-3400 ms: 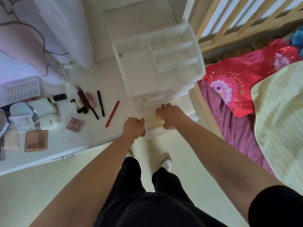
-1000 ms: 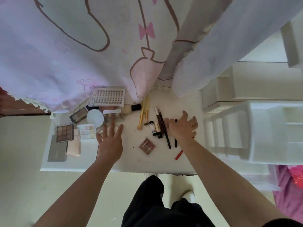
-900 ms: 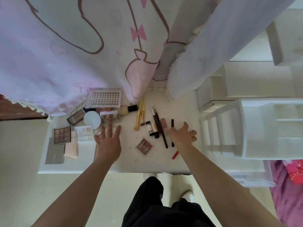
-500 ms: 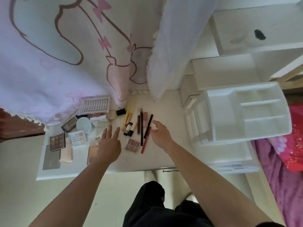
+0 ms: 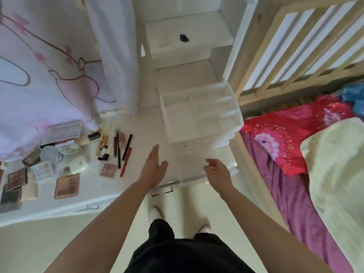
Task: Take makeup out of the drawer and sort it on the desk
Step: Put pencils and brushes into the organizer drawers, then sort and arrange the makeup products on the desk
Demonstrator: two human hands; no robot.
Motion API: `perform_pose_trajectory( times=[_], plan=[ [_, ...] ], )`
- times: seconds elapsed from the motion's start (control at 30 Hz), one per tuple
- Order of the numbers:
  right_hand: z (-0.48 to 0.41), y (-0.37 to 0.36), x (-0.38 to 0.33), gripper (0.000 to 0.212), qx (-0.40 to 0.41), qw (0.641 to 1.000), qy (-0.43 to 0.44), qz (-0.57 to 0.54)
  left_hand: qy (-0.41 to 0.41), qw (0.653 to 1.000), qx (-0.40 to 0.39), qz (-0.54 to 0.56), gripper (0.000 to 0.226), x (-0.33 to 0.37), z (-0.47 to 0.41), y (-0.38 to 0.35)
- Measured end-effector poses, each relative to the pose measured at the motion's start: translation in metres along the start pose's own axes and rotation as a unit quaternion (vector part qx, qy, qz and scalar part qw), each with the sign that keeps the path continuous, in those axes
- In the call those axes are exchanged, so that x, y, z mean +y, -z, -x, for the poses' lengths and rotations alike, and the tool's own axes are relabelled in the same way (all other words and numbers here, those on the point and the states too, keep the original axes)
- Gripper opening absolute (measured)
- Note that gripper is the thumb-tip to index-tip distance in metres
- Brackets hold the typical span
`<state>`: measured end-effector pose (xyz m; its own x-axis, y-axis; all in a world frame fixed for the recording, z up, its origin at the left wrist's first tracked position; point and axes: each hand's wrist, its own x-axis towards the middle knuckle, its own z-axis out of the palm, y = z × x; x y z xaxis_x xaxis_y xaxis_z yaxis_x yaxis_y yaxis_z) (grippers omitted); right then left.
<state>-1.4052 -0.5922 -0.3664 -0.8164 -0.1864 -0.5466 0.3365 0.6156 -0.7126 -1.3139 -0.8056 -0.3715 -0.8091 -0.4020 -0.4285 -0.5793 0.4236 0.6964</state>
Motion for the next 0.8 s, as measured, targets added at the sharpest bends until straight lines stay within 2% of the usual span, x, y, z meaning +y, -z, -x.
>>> perform_pose_trajectory(
  times=[0.07, 0.1, 0.17, 0.23, 0.27, 0.33, 0.4, 0.5, 0.63, 0.73, 0.8],
  plan=[
    [0.005, 0.018, 0.019, 0.038, 0.115, 0.993, -0.013, -0.036, -0.019, 0.997, 0.015, 0.069, 0.07, 0.028, 0.009, -0.015],
    [0.007, 0.023, 0.026, 0.041, 0.153, 0.987, -0.027, -0.051, -0.025, 0.994, 0.032, 0.097, 0.078, 0.04, 0.013, -0.02],
    [0.009, 0.028, 0.035, 0.052, 0.18, 0.978, -0.08, -0.068, -0.014, 0.986, 0.064, 0.155, 0.099, 0.059, 0.019, -0.025],
    [0.006, 0.029, 0.038, 0.065, 0.151, 0.965, -0.177, -0.122, 0.019, 0.973, 0.088, 0.212, 0.111, 0.078, 0.019, -0.022],
    [0.004, 0.029, 0.038, 0.063, 0.11, 0.952, -0.229, -0.172, 0.028, 0.97, 0.09, 0.222, 0.107, 0.088, 0.018, -0.019],
    [0.002, 0.028, 0.033, 0.047, -0.018, 0.906, -0.288, -0.31, 0.043, 0.973, 0.093, 0.206, 0.082, 0.101, 0.014, -0.012],
    [-0.001, 0.026, 0.029, 0.031, -0.094, 0.853, -0.286, -0.427, 0.068, 0.975, 0.089, 0.193, 0.063, 0.103, 0.008, -0.008],
    [-0.007, 0.017, 0.021, 0.02, -0.076, 0.826, -0.253, -0.498, 0.075, 0.977, 0.068, 0.186, 0.055, 0.101, 0.004, -0.001],
    [-0.009, 0.013, 0.013, 0.003, -0.052, 0.807, -0.246, -0.535, 0.069, 0.98, 0.05, 0.178, 0.057, 0.097, 0.001, 0.005],
    [-0.017, 0.011, 0.002, 0.007, -0.044, 0.803, -0.243, -0.543, 0.067, 0.983, 0.031, 0.166, 0.059, 0.095, -0.001, 0.008],
    [-0.03, 0.009, -0.015, 0.016, -0.039, 0.822, -0.234, -0.518, 0.069, 0.983, 0.02, 0.167, 0.058, 0.094, -0.002, 0.01]
  ],
)
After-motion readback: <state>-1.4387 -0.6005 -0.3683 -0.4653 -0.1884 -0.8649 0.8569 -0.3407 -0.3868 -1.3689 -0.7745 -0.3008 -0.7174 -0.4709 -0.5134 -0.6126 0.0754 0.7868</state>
